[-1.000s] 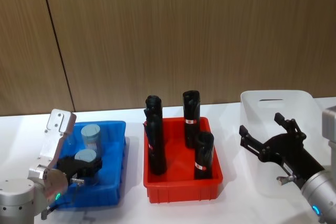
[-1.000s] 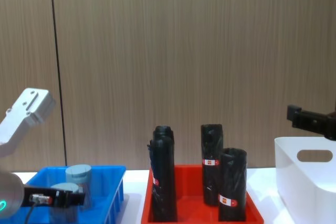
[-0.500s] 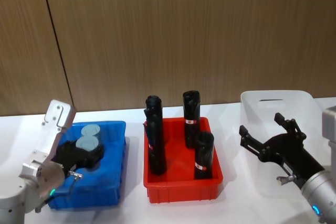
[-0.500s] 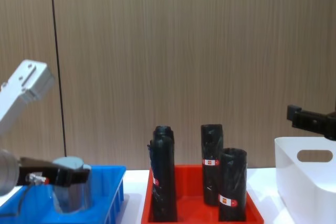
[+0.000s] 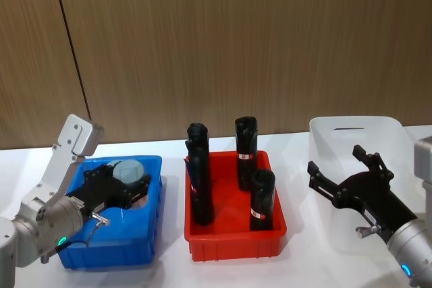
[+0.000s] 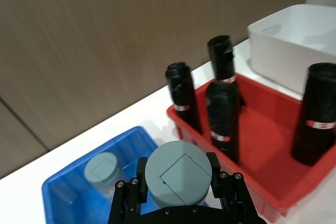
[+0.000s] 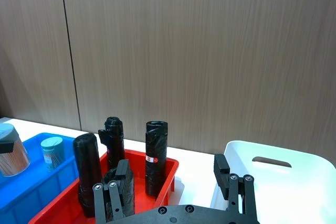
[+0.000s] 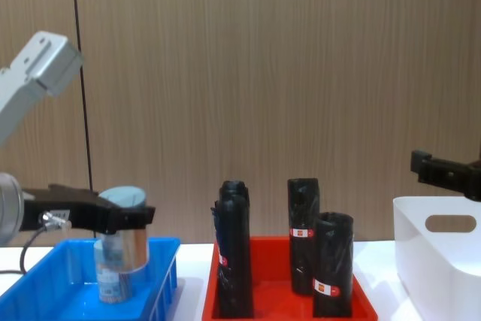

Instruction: Pick the cotton swabs from the blue box and place them into the white box.

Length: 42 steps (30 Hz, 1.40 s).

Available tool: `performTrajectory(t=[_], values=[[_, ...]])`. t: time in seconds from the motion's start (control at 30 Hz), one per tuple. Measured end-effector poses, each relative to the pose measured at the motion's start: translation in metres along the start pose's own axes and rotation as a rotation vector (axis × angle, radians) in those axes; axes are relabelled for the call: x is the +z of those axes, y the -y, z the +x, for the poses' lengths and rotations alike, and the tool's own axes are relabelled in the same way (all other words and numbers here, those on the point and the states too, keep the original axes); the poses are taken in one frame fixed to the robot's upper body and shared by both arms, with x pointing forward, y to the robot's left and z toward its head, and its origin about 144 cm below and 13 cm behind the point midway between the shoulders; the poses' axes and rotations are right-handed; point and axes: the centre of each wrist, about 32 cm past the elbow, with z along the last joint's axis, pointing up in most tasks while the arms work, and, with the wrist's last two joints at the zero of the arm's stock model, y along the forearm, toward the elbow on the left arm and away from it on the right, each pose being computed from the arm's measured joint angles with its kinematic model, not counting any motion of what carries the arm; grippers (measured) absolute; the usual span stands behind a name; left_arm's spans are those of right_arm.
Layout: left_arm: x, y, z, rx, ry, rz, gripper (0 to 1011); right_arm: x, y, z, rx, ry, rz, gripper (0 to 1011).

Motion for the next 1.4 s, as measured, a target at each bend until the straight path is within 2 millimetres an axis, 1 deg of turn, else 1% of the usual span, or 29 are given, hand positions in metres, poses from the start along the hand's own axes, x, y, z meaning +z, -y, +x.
performTrajectory(t=[0.3,0.67,1.1,1.4], values=[[0.01,-0.007,0.003,-0.138,0.006,-0.052,666,0.0,0.0,0.0,0.0,0.0,0.0,1002],[0.016,-0.009,0.006,-0.309,0.004,-0.11,666,0.0,0.0,0.0,0.0,0.0,0.0,1002],[0.021,-0.001,0.008,-0.539,0.007,-0.168,666,0.0,0.0,0.0,0.0,0.0,0.0,1002],[0.024,0.007,0.011,-0.663,0.024,-0.189,666,0.0,0.0,0.0,0.0,0.0,0.0,1002]])
